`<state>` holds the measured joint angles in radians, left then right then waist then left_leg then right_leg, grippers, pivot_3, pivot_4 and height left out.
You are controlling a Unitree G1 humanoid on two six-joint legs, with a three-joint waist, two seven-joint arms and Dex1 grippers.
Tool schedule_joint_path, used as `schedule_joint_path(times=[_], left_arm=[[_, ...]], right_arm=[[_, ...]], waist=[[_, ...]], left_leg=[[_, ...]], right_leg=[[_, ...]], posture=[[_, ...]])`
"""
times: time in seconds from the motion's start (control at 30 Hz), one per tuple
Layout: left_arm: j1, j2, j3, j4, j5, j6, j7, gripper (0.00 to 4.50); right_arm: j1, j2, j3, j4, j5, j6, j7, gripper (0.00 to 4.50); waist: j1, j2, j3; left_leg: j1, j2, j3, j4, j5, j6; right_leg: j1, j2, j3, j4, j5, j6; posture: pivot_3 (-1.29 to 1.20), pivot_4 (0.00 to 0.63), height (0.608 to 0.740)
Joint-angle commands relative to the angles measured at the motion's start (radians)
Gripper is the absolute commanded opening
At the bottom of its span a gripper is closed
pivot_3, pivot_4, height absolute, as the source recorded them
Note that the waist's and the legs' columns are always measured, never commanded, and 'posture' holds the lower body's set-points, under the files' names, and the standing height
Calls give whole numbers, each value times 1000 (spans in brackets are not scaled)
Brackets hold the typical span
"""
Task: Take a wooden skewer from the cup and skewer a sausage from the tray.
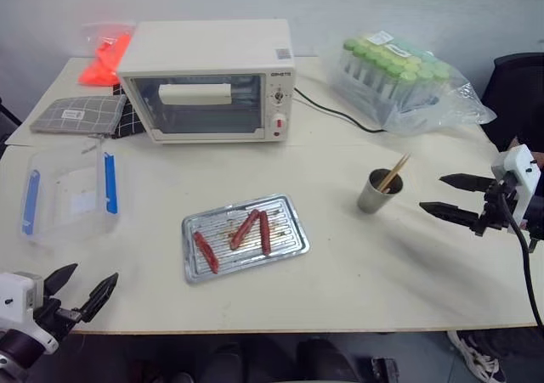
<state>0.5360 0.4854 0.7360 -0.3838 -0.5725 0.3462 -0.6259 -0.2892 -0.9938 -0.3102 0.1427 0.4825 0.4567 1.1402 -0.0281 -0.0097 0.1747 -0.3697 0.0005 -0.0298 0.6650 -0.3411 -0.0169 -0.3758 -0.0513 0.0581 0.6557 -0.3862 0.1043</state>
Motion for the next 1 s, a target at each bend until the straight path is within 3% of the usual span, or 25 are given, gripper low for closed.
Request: schedule_joint_path(times=[0.03, 0.67, 0.83, 1.0], left_arm=[[-15, 26, 24, -24, -6, -16, 4, 4475], [-67, 102, -40, -181, -123, 136, -8, 4475], [-153, 209, -72, -282, -277, 231, -58, 4475], [-292, 339, -118, -294, -383, 301, -97, 4475]], right_arm=[[-6, 7, -10, -11, -2, -12, -13, 4500], [95, 47, -70, -143, 45, 57, -80, 4500], [120, 121, -156, -347, 167, 163, -207, 4500], [155, 191, -165, -514, 253, 240, -309, 4500]], waist=[[0, 0, 0], [0, 0, 0], [3, 0, 0], [1, 0, 0]], left_leg=[[0, 0, 0, 0, 0, 0], [0, 0, 0, 0, 0, 0], [0, 0, -1, 0, 1, -1], [-1, 0, -2, 1, 1, -2]], right_leg=[[0, 0, 0, 0, 0, 0], [0, 0, 0, 0, 0, 0], [0, 0, 0, 2, 0, 0], [0, 1, -1, 2, 0, 0]], posture=[[0, 150, 740], [0, 150, 740], [0, 150, 740], [0, 150, 740]])
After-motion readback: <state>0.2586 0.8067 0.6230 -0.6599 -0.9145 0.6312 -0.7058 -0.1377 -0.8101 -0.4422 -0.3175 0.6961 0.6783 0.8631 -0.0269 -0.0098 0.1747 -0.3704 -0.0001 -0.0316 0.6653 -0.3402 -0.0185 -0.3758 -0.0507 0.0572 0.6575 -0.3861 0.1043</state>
